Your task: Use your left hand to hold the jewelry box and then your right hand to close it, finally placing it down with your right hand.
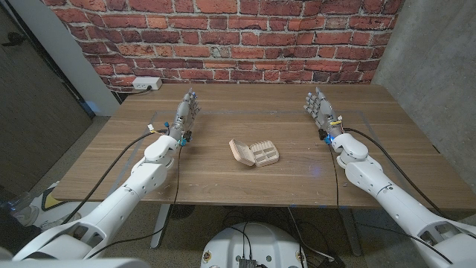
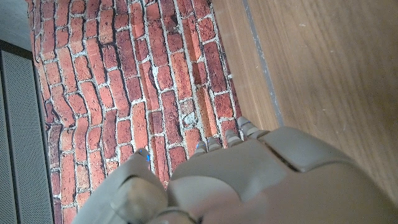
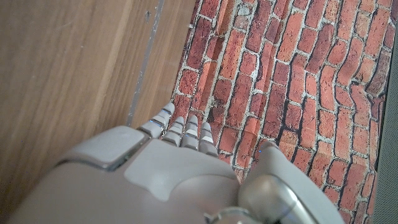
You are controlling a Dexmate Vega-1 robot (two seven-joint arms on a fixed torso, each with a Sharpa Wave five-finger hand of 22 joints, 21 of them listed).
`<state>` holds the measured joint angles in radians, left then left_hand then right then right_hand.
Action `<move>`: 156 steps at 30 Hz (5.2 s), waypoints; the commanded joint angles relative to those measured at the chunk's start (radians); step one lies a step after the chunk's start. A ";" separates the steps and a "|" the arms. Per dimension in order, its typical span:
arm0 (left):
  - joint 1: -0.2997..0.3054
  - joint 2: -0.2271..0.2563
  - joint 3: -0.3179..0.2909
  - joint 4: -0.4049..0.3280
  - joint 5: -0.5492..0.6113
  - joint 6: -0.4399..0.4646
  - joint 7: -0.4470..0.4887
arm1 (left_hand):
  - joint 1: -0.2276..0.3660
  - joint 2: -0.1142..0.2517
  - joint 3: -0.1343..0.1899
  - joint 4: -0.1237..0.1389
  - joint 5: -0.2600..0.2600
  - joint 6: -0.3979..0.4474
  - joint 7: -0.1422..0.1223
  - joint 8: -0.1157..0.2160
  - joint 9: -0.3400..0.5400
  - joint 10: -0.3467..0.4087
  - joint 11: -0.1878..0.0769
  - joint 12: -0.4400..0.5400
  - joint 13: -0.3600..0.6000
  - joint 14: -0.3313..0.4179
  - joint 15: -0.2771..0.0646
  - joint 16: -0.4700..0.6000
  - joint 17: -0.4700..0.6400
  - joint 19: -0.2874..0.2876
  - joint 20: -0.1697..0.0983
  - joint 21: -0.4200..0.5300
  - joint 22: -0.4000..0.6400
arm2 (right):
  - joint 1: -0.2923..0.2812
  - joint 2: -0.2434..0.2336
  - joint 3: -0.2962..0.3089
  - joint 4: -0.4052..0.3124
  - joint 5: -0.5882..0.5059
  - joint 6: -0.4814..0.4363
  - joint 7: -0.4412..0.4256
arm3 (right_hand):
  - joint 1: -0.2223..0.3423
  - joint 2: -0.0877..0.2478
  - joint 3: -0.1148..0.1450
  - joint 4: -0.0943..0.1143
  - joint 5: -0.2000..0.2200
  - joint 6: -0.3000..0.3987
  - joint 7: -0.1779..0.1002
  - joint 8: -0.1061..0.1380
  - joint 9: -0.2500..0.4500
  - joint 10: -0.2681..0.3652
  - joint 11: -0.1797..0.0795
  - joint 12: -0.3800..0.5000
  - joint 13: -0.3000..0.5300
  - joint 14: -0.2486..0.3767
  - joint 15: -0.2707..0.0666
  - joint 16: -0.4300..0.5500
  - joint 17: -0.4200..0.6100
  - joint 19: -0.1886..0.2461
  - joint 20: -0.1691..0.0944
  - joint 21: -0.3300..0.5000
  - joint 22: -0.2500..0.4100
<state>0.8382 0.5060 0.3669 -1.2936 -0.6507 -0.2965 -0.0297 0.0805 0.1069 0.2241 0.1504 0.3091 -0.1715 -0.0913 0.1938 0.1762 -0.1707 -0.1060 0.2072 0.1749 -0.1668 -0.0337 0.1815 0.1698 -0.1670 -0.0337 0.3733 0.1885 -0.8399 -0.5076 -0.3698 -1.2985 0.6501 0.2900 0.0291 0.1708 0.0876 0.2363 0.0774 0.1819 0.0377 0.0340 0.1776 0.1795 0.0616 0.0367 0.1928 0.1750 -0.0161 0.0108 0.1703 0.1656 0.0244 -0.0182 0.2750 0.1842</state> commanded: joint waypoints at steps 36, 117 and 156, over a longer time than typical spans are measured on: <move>0.014 0.239 0.059 -0.191 0.322 -0.038 -0.012 | 0.437 -0.054 0.072 -0.287 -0.063 -0.299 0.051 0.021 0.032 -0.163 0.036 0.010 0.029 -0.108 0.046 0.011 0.012 -0.047 0.073 -0.029 0.010 | -0.103 -0.028 0.021 -0.126 -0.008 0.009 -0.073 | 0.013 -0.001 0.003 -0.011 0.004 0.007 0.003 0.009 0.002 0.018 0.013 0.010 0.005 -0.003 0.012 0.007 0.002 0.005 0.001 -0.004 0.004; 0.031 0.787 -0.070 -1.099 1.265 0.348 -0.424 | 0.812 -0.069 0.098 -0.318 -0.055 -0.276 -0.059 0.039 0.047 -0.143 -0.038 0.036 0.031 -0.124 -0.004 0.010 0.005 -0.006 -0.013 -0.052 0.005 | -0.277 -0.022 0.054 -0.301 -0.062 0.048 -0.231 | 0.006 0.003 -0.009 -0.019 0.004 0.017 0.010 0.012 0.002 0.035 0.012 0.015 0.006 0.013 0.013 0.010 0.003 0.017 -0.001 -0.016 0.005; -0.225 0.456 0.209 -0.958 1.531 0.070 -0.795 | 0.851 -0.159 0.013 -0.292 -0.024 -0.084 -0.075 0.108 0.062 0.002 -0.054 0.073 0.042 0.009 -0.003 0.023 0.011 0.085 0.033 -0.040 0.007 | -0.242 0.012 0.057 -0.203 -0.031 0.073 -0.211 | 0.000 0.004 -0.015 -0.019 0.004 0.019 0.011 0.012 0.003 0.044 0.014 0.017 0.006 0.019 0.015 0.010 0.003 0.023 0.000 -0.020 0.006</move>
<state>0.6592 1.0303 0.5138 -2.2995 0.8340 -0.1731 -0.7187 0.9304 -0.0561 0.2400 -0.1420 0.2744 -0.1714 -0.1628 0.2947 0.2351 -0.1649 -0.1545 0.2822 0.2119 -0.1571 -0.0357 0.2042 0.1758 -0.0804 -0.0052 0.3294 0.1933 -1.0937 -0.5020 -0.3124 -1.5239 0.6128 0.3626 -0.1845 0.1707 0.0875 0.2221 0.0550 0.1819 0.0503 0.0465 0.1851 0.1789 0.0933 0.0514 0.2037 0.1797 -0.0066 0.0228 0.1737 0.1650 0.0371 -0.0161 0.2546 0.1886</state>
